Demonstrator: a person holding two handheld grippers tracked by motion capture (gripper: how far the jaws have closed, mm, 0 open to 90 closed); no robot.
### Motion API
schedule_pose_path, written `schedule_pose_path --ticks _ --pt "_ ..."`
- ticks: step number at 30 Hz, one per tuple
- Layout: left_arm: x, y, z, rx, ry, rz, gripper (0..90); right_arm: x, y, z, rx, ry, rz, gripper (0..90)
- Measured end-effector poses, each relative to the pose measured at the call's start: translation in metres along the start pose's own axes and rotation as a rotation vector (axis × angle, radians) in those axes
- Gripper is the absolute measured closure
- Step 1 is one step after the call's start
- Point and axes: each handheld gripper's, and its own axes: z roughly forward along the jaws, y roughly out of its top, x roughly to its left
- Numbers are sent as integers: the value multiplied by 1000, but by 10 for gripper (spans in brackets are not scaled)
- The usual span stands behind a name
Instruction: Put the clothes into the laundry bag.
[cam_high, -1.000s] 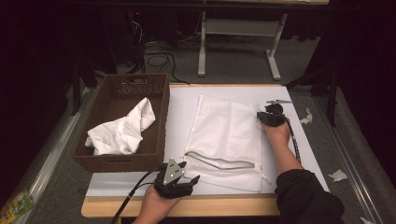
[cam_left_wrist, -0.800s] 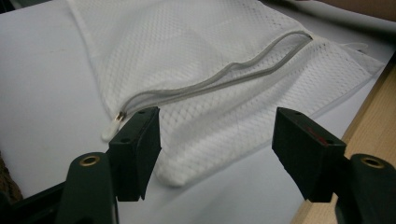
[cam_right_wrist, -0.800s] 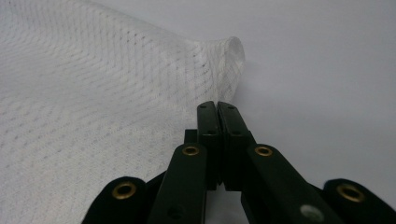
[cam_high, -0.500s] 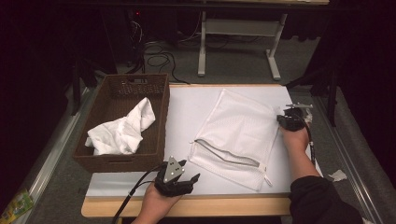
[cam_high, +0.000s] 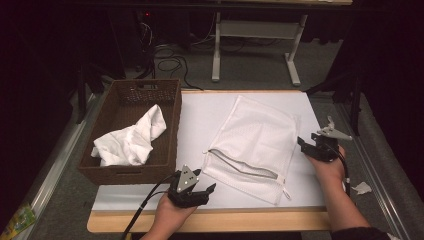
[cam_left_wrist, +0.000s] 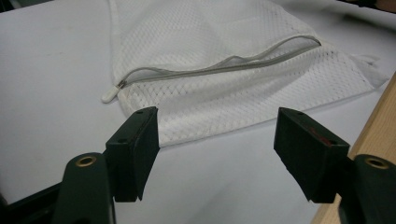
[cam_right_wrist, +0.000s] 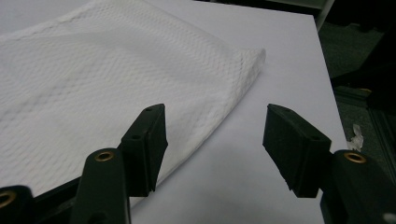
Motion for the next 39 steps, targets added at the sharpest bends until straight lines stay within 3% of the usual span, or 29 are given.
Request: schedule_pose_path --ticks 6,11,13,19,28,31,39 --pt "1 1 3 -3 -18 -13 309 12 -13 -30 -19 21 -37 348" --pt "1 1 5 1 -22 -12 306 22 -16 -46 -39 48 -20 329" --pt "1 1 5 3 -20 -10 304 32 -17 -59 -61 60 -37 324" --pt "-1 1 5 8 -24 -1 296 52 -20 -78 -90 95 -48 317" --pt "-1 0 6 10 -36 9 281 86 -23 -86 -102 162 -72 252" --pt "1 3 6 -10 -40 -5 271 97 -24 -87 -113 180 -85 220" --pt "2 8 6 -28 -20 -14 238 99 -30 -85 -100 193 -98 180"
